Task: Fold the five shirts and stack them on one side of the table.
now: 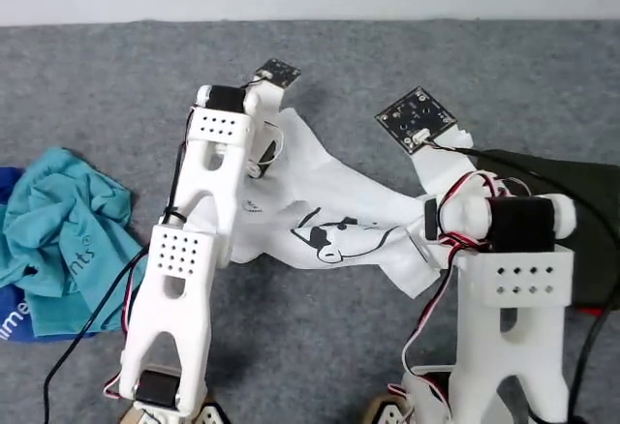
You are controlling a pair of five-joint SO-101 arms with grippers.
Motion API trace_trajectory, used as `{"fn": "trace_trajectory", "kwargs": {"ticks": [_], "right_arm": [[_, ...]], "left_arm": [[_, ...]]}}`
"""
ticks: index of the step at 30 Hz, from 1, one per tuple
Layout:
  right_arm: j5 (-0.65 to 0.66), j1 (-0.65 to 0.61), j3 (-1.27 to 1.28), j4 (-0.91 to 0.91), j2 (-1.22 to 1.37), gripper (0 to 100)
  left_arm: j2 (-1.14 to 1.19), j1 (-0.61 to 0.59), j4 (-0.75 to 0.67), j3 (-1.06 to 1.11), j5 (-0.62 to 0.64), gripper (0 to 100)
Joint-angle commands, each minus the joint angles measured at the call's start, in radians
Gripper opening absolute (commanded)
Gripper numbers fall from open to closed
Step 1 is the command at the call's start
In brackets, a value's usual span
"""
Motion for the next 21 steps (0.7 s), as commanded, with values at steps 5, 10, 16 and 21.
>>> {"fn": "trace_trajectory", "kwargs": {"ticks": [5, 10, 16, 21], "right_arm": [[0.003, 0.015, -0.009, -0.03, -0.018, 0.9], [0.006, 0.013, -0.008, -0.153, -0.013, 0.9], [0.002, 0.01, -0.006, -0.22, 0.102, 0.9], [0.0, 0.007, -0.008, -0.32, 0.268, 0.9]], "left_arm": [[-0.302, -0.06, 0.028, -0.012, -0.017, 1], [-0.442, -0.098, 0.028, 0.163, -0.072, 1], [-0.532, -0.141, 0.025, 0.426, -0.124, 2], [-0.528, -0.172, -0.081, 0.565, -0.126, 2]]}}
